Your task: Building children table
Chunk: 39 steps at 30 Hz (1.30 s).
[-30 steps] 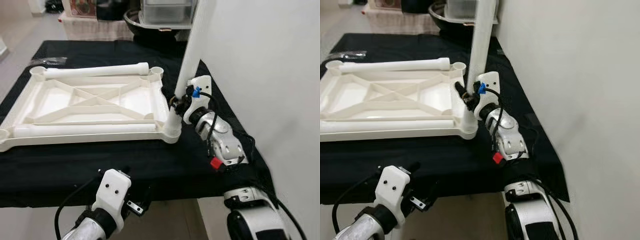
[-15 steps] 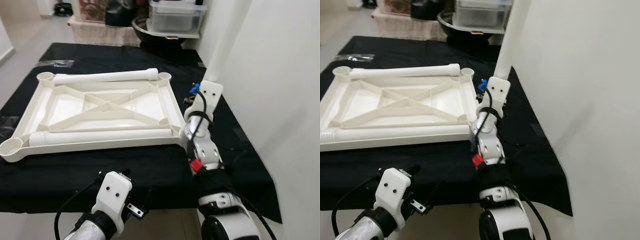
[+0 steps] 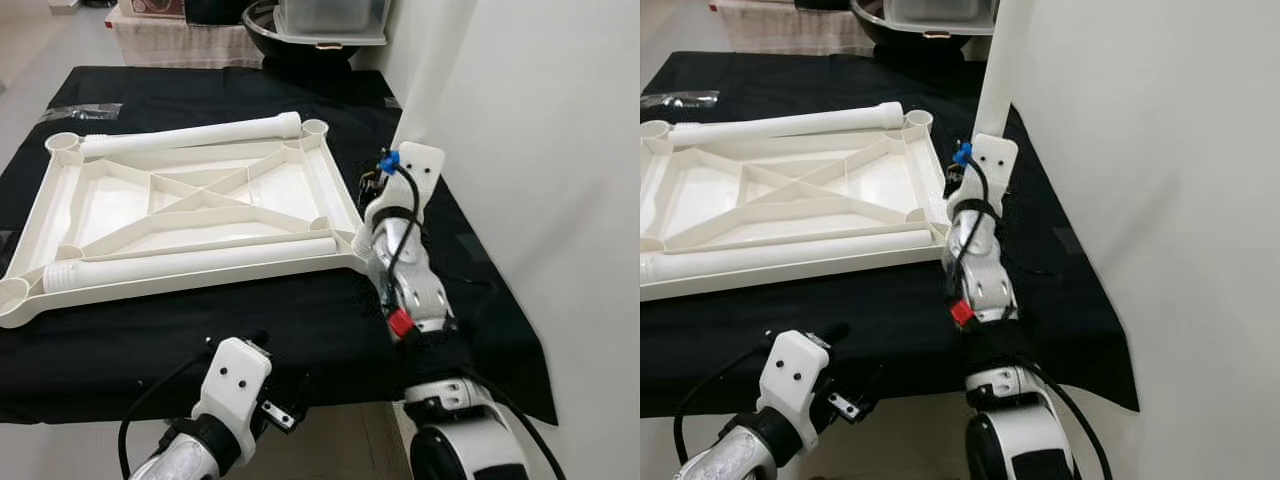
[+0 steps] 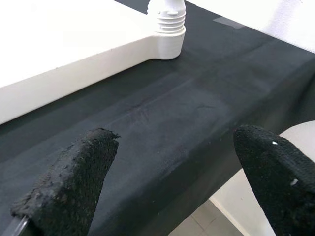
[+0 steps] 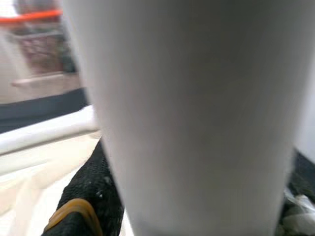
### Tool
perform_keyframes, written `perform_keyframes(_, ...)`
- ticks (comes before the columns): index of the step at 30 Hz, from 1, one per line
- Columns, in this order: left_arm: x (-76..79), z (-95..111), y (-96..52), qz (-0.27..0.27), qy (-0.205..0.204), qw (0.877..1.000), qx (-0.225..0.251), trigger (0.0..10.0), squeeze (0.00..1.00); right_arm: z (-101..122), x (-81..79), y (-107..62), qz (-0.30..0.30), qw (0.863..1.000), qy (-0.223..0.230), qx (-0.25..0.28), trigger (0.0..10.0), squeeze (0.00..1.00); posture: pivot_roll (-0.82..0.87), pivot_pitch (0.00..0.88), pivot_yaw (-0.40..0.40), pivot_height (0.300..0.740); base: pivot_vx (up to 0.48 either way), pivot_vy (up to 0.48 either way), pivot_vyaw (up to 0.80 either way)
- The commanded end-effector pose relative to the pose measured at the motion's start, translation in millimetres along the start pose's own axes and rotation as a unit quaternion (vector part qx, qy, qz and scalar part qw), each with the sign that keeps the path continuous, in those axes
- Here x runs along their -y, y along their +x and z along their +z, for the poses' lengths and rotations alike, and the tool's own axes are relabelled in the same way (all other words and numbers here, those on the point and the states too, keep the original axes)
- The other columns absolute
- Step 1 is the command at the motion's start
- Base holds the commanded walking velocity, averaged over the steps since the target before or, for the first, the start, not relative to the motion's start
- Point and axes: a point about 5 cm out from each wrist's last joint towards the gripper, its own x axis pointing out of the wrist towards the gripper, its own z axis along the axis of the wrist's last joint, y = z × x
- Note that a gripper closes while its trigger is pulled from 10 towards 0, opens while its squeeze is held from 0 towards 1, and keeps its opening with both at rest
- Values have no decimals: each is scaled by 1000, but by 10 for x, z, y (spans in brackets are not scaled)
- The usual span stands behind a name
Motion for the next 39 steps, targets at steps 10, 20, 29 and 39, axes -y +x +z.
perform_keyframes(10, 6, -37, 15, 1, 0, 1000, -6, 10000, 0, 36, 323, 162, 214, 977, -11, -18, 10000, 0, 127, 130, -112, 740, 0, 0, 0)
perform_keyframes(20, 13, -32, 3, 6, 1, 1000, -4, 10000, 0, 161, 209, 161, 464, 884, 26, -59, 10000, 0, 142, 131, -124, 740, 0, 0, 0)
perform_keyframes(29, 20, -26, -2, 5, 0, 1000, -3, 10000, 0, 118, 129, 42, 607, 787, 6, -110, 10000, 0, 145, 136, -128, 740, 0, 0, 0)
perform_keyframes(39, 23, -27, -9, 4, 1, 1000, -3, 10000, 0, 130, 93, 150, 535, 841, -4, -79, 0, 0, 146, 135, -125, 740, 0, 0, 0)
